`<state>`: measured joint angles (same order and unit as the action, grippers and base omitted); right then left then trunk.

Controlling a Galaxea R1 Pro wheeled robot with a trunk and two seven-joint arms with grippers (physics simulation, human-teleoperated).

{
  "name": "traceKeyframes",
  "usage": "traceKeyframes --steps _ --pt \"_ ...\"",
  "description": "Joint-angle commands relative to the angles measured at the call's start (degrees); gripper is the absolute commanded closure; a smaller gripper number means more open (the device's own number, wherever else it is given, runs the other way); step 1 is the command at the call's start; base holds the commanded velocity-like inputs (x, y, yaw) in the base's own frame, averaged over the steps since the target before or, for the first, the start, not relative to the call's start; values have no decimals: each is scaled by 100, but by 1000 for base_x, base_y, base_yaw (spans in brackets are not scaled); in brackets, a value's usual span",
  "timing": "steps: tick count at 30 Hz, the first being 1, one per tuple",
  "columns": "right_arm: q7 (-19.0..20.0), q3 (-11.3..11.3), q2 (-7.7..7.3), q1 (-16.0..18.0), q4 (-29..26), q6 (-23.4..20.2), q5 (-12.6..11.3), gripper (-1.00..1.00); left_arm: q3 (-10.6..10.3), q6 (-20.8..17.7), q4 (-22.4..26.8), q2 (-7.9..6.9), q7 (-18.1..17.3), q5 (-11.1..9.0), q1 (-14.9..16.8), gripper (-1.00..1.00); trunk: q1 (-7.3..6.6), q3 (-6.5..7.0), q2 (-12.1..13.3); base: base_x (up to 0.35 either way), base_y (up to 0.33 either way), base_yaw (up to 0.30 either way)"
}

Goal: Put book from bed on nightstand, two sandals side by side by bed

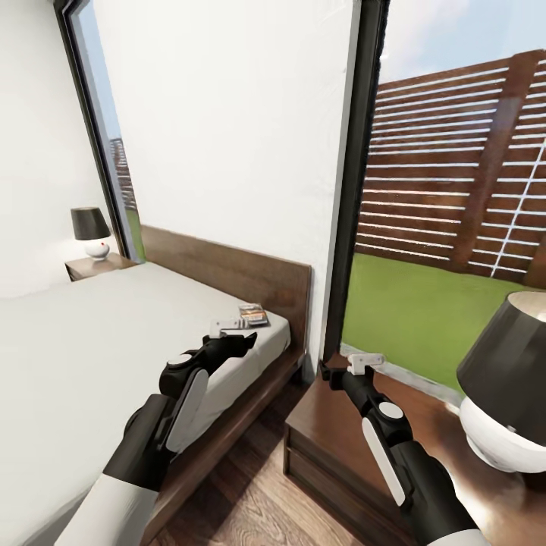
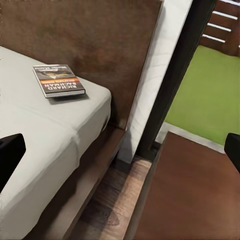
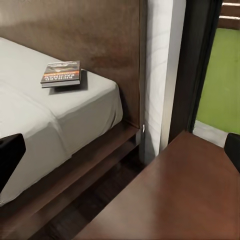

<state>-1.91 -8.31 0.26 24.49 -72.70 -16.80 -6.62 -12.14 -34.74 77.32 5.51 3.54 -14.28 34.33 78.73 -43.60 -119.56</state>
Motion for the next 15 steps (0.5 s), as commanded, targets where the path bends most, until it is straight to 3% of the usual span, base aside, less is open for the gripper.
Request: traceKeyframes --steps 1,15 --pt "-20 -4 -1 3 -8 -25 -58 -100 0 -26 5 -1 36 -58 4 -100 -23 12 39 0 0 0" --pt "-20 -4 -2 3 -8 -25 -58 -100 16 -24 11 -4 24 -66 4 -100 -331 264 600 0 0 0"
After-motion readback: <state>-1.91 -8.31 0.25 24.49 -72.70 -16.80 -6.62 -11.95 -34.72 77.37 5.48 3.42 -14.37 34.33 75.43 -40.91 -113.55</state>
